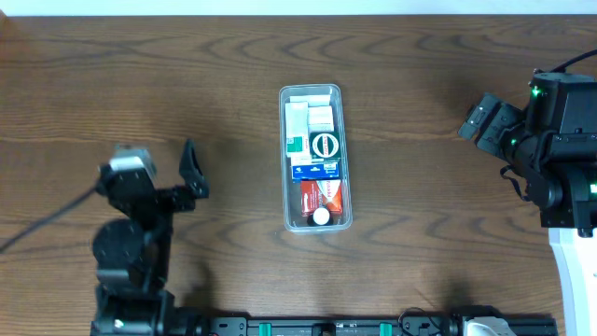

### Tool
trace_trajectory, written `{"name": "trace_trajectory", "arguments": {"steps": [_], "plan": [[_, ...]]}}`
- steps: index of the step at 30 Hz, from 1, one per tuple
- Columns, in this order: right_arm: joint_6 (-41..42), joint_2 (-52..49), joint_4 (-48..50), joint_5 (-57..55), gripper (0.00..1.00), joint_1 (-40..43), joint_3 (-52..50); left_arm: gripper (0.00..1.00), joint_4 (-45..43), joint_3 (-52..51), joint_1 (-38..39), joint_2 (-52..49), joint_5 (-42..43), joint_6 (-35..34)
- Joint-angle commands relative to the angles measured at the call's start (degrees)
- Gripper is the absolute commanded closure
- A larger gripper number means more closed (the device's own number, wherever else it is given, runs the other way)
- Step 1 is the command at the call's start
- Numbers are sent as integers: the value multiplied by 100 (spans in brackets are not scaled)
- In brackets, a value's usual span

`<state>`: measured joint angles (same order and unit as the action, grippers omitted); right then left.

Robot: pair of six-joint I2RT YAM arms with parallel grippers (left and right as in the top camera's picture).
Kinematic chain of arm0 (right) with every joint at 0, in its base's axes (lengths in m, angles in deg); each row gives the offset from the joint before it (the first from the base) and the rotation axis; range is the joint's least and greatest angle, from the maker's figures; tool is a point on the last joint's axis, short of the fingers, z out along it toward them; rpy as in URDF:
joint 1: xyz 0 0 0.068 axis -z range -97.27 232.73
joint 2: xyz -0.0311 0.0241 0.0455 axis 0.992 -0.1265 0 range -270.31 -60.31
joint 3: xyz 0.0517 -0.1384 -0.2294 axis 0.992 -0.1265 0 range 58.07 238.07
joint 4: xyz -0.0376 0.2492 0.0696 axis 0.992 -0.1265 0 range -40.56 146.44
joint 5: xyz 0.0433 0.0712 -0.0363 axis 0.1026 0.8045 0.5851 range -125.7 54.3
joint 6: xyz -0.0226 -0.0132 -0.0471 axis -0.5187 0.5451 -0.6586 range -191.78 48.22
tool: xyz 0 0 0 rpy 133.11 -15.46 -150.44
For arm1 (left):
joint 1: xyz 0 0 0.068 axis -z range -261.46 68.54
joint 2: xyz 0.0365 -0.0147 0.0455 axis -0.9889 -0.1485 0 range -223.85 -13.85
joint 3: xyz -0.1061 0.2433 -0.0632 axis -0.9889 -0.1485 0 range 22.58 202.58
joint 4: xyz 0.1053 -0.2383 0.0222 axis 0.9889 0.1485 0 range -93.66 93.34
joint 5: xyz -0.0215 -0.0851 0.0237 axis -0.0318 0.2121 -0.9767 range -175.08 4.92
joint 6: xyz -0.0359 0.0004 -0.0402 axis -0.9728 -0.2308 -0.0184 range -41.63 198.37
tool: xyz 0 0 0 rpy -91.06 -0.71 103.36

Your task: Pack container

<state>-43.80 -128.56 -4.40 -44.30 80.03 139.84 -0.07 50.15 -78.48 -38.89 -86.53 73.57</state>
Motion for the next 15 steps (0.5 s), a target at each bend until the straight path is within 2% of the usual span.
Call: {"name": "trace_trajectory", "arguments": {"steps": [1,6,9,15], "plan": [[-17,-2,-7,-22,1,63,20,2,-92,-595,-28,627,44,114],[-17,-2,-7,-22,1,66,20,2,-22,-1182,-28,1711,39,116],[-17,-2,-7,-22,1,66,20,2,372,-1270,-28,2288,42,116],[-17,-2,-7,-22,1,63,20,2,678,-1290,-26,2494,39,116]]}}
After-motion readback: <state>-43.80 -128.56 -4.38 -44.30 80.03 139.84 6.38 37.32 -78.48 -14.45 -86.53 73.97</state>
